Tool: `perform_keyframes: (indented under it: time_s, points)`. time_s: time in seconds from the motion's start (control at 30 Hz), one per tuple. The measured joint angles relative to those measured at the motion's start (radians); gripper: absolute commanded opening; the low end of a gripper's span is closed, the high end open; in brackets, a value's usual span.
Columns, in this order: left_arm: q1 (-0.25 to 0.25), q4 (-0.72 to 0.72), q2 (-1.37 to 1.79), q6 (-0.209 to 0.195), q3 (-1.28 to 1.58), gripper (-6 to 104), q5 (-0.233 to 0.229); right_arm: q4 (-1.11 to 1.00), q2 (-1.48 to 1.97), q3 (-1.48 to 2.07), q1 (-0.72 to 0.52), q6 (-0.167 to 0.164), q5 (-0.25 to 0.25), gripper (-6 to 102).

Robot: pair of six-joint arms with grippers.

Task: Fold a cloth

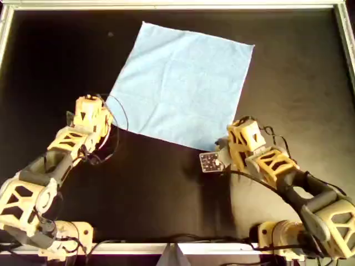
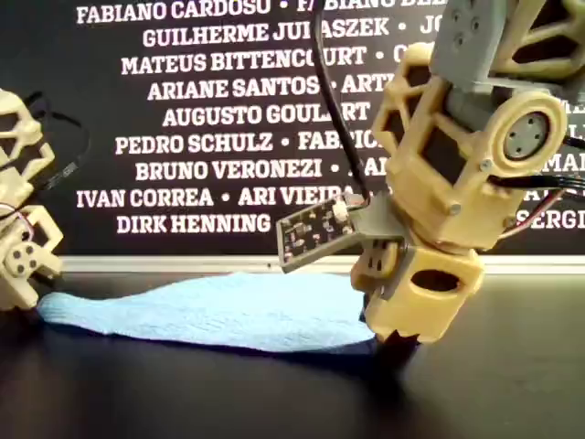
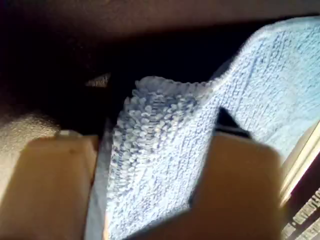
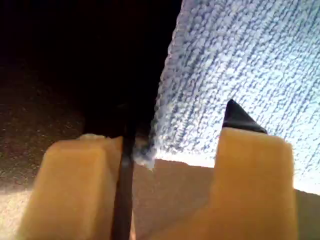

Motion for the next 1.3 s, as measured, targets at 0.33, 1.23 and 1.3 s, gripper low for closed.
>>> perform_keyframes:
  time_s: [0.33,1.23,1.3]
  points:
    - [0.000,-0.002,0.002,-0.003,0.000,2,0.003,0.000,0.000,0.000,0.000,0.000,0.000,14]
    - [0.000,0.023,0.258,-0.028,0.245,-1,0.023,-0.006,-0.002,0.000,-0.003,-0.006,0.005,-1]
    - [0.000,0.023,0.299,-0.028,0.299,-1,0.025,-0.006,-0.002,0.000,-0.003,-0.006,0.005,-1]
